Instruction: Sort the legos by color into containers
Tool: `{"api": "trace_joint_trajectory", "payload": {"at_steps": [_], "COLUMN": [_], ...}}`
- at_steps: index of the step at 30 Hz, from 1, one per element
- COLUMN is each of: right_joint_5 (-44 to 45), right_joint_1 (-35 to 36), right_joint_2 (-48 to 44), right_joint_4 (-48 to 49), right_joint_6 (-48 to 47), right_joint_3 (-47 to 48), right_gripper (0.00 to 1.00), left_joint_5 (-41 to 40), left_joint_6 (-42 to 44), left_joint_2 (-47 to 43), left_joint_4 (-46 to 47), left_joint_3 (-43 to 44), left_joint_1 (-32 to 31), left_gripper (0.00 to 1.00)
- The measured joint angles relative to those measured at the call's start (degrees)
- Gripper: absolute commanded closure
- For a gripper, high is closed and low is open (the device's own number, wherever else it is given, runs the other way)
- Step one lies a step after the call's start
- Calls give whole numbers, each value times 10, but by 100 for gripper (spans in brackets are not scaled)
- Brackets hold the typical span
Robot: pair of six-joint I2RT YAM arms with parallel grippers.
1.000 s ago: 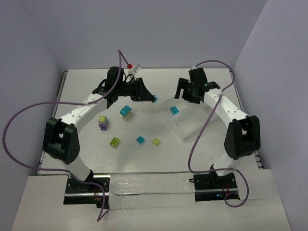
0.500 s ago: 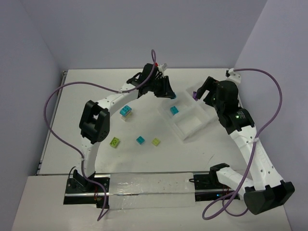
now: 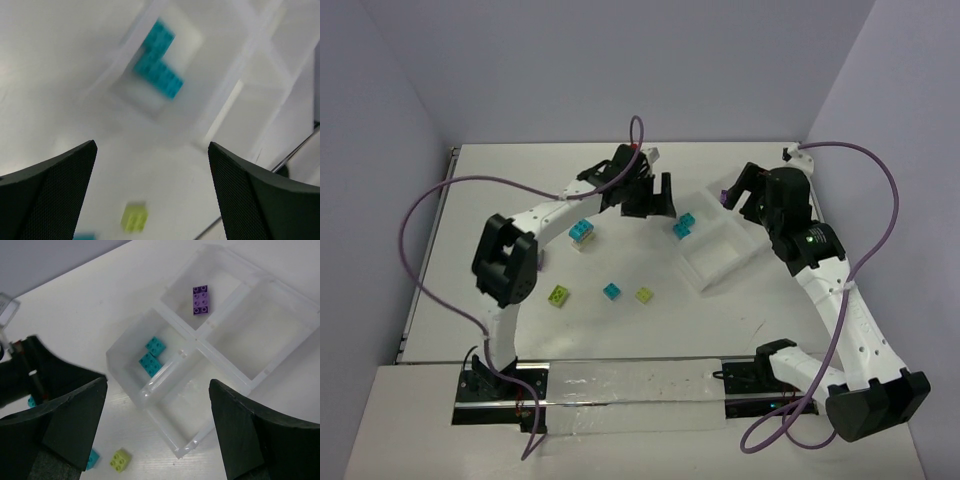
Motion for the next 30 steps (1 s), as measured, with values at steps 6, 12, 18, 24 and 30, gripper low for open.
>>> {"api": "trace_joint_trajectory", "payload": {"at_steps": [6, 12, 18, 24, 30], "right_joint_5": [-30, -59, -75, -80, -81], "right_joint_1": [0, 1, 2, 2, 2], "right_joint_2": [15, 41, 59, 59, 59], "right_joint_4": [6, 16, 19, 24, 27], "right_joint_6": [0, 2, 6, 7, 9], "right_joint_3": [-9, -15, -15, -15, -15], "right_gripper": [11, 11, 11, 12, 12], "left_joint_5": [-51, -81, -113, -133, -152], "left_joint_6": [25, 46, 63, 77, 91], "left_joint_2": [-240, -362, -340, -313, -300], "left_joint_4": [0, 6, -18, -25, -20], "left_joint_3": [-243, -400, -459, -466, -479], "left_joint_1": [-5, -40, -64, -82, -86], "left_gripper": [1, 1, 1, 6, 15]}}
